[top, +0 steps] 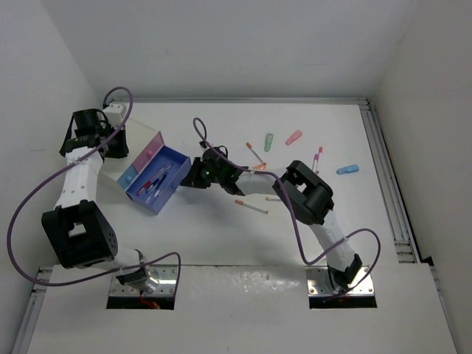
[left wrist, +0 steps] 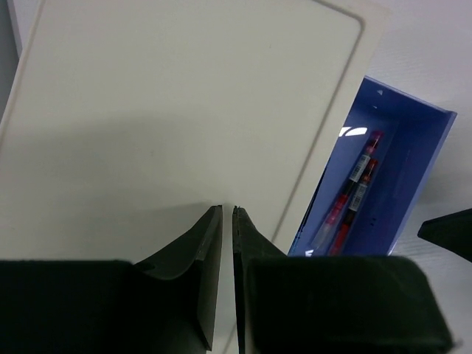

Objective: Sort the stationery into containers
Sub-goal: Close the drawer in the storage box.

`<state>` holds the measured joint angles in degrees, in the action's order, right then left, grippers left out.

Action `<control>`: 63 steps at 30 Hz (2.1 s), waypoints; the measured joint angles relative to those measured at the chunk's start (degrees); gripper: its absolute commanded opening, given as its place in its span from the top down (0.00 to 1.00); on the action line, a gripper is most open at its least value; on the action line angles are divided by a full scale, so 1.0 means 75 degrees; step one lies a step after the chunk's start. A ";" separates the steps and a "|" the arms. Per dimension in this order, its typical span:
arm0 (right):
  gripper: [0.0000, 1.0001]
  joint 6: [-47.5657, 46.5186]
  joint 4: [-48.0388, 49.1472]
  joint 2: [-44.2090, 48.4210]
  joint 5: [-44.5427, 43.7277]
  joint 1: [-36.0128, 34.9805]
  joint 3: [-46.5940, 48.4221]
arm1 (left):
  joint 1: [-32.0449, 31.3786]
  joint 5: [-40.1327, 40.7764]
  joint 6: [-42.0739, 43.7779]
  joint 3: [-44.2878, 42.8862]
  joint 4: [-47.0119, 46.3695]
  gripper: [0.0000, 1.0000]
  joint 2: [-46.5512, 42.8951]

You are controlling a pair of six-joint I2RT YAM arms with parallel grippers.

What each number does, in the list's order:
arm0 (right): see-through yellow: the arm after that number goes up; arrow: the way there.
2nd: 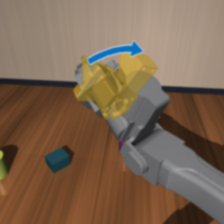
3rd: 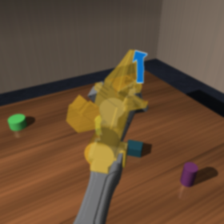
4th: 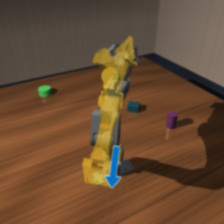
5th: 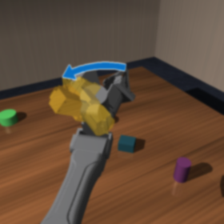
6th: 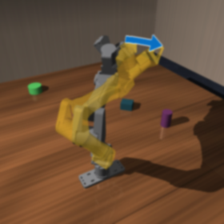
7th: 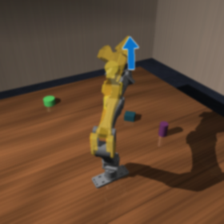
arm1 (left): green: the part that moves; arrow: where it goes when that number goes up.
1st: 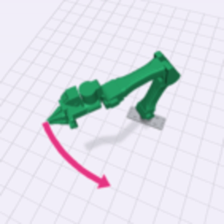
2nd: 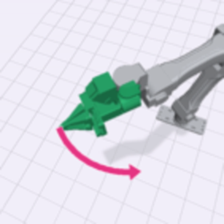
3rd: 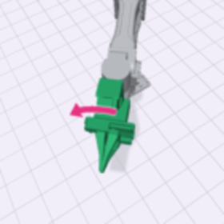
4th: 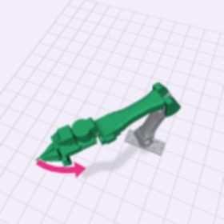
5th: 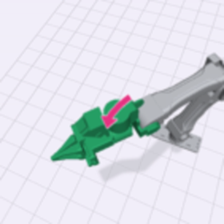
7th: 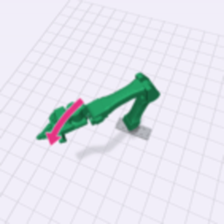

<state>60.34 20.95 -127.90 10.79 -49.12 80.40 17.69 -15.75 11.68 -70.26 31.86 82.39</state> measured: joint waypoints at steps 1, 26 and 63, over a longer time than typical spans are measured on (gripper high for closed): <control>1.00 0.0044 0.0006 -0.0070 -0.0017 -0.0003 0.0047 | 0.0020 -0.0038 0.0015 0.0003 0.0035 0.82 0.0003; 0.91 0.0641 0.0271 -0.1830 -0.0609 -0.0312 0.2209 | 0.0219 -0.1207 0.0577 0.0574 -0.0321 0.80 -0.0131; 0.84 0.0035 0.2503 -0.4013 -0.0994 -0.0376 0.4436 | 0.0350 -0.1711 0.0536 0.0901 -0.0772 0.79 -0.0184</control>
<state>60.60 39.72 -157.99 3.33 -51.94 113.67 20.32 -28.58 15.70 -63.51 26.06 81.01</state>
